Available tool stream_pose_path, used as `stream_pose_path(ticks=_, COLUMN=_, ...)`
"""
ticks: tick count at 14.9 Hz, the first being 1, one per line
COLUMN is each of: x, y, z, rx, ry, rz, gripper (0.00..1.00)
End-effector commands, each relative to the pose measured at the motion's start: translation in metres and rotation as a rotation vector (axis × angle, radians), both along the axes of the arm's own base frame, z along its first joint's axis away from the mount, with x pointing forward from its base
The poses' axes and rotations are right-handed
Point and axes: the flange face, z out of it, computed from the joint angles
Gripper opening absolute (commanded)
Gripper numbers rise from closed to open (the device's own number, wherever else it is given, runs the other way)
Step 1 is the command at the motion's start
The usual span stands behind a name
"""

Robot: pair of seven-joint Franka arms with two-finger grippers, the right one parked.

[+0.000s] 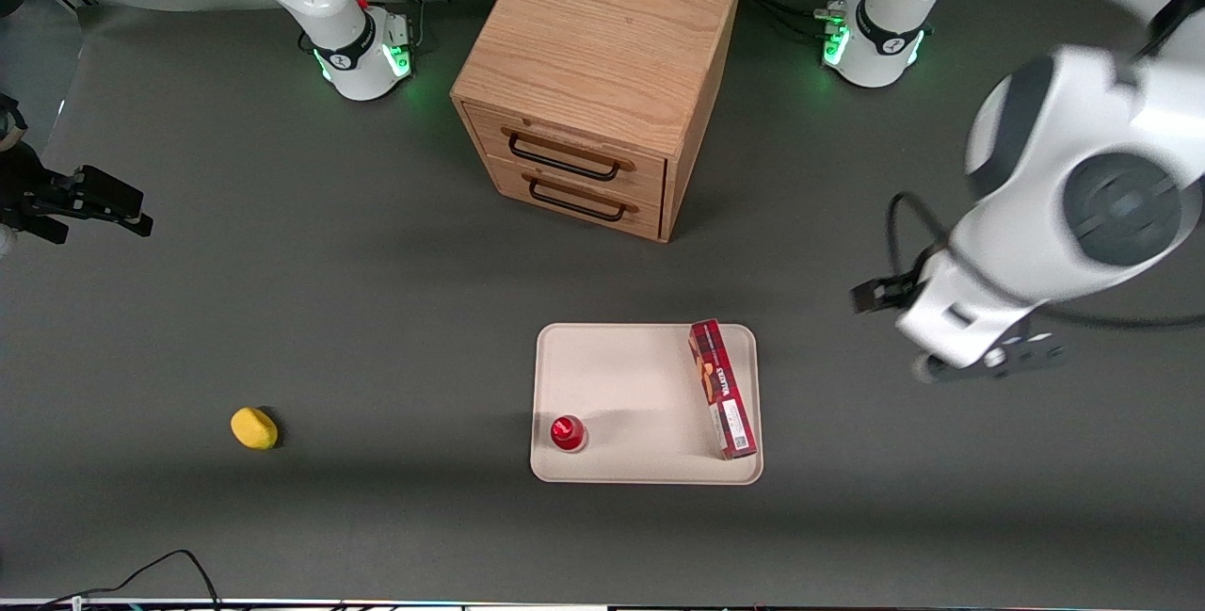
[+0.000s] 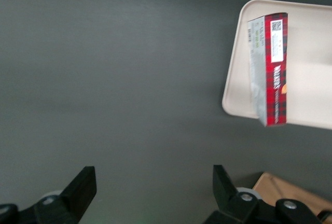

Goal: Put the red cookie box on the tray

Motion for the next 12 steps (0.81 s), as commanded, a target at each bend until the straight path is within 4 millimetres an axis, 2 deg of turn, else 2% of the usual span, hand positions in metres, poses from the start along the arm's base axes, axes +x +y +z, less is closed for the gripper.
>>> stream_pose_path(ticks=1, x=-0.040, y=0.061, z=0.026, rx=-0.013, ry=0.023, rz=-0.075, gripper=1.00)
stream_pose_path(ticks=3, x=-0.058, y=0.107, z=0.042, rx=-0.037, ry=0.024, rz=-0.126, gripper=1.00)
stream_pose_path(ticks=6, x=-0.082, y=0.156, z=0.053, rx=-0.052, ry=0.042, rz=-0.142, gripper=1.00)
stream_pose_path(ticks=8, x=-0.090, y=0.176, z=0.063, rx=-0.064, ry=0.033, rz=-0.146, gripper=1.00)
stream_pose_path(ticks=10, x=-0.090, y=0.200, z=0.069, rx=-0.092, ry=0.007, rz=-0.287, gripper=1.00)
stream_pose_path(ticks=11, x=-0.087, y=0.208, z=0.069, rx=-0.097, ry=-0.011, rz=-0.286, gripper=1.00)
stream_pose_path(ticks=12, x=-0.084, y=0.207, z=0.067, rx=-0.094, ry=-0.005, rz=-0.286, gripper=1.00)
